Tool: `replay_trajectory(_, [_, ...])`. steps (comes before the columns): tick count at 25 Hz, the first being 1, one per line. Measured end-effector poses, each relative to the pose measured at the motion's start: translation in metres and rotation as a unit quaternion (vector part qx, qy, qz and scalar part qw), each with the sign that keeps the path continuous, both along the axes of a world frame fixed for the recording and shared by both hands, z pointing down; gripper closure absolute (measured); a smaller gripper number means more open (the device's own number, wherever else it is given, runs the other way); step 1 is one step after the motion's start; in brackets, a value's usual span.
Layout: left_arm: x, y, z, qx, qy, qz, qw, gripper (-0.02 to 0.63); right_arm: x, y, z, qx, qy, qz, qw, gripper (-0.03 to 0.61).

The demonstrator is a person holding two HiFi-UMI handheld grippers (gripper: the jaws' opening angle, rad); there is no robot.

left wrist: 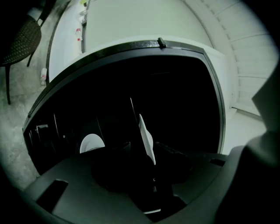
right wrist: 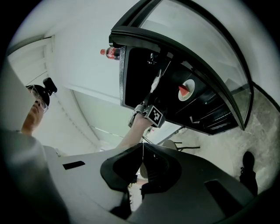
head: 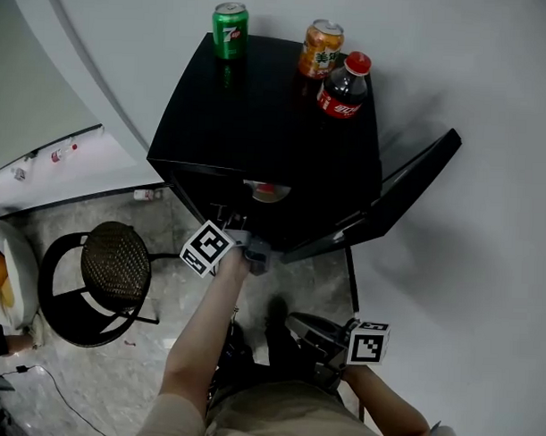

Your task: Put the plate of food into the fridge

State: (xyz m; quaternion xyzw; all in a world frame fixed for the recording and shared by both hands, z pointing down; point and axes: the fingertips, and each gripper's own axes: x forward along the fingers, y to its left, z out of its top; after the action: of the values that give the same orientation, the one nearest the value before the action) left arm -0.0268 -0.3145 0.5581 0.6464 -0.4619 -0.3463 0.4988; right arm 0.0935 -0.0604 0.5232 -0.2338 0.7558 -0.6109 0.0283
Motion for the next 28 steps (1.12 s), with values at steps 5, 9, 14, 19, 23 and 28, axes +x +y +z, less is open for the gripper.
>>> replay_trajectory(5, [0.007, -0.012, -0.005, 0.009, -0.008, 0.012, 0.9999, 0.523, 0.003, 0.002, 0.000, -0.002, 0.001, 0.008, 1.000, 0.557])
replay_trajectory(9, [0.005, -0.021, -0.006, 0.014, -0.015, 0.010, 0.9997, 0.538, 0.011, 0.004, 0.003, -0.006, 0.007, 0.015, 1.000, 0.557])
replay_trajectory(14, [0.005, -0.036, -0.006, 0.013, -0.019, 0.006, 0.9997, 0.540, 0.016, 0.000, 0.001, -0.006, 0.005, 0.021, 1.000, 0.557])
replay_trajectory(19, [0.006, -0.048, -0.005, 0.011, -0.024, 0.000, 0.9996, 0.541, 0.019, -0.003, 0.000, -0.003, 0.003, 0.024, 1.000, 0.557])
replay_trajectory(23, [0.006, -0.053, -0.004, 0.012, -0.028, 0.000, 0.9995, 0.541, 0.022, -0.004, 0.000, -0.004, 0.005, 0.026, 1.000, 0.557])
replay_trajectory(28, [0.005, -0.052, -0.006, 0.019, -0.026, 0.002, 0.9995, 0.539, 0.021, -0.007, -0.001, -0.001, 0.004, 0.028, 1.000, 0.557])
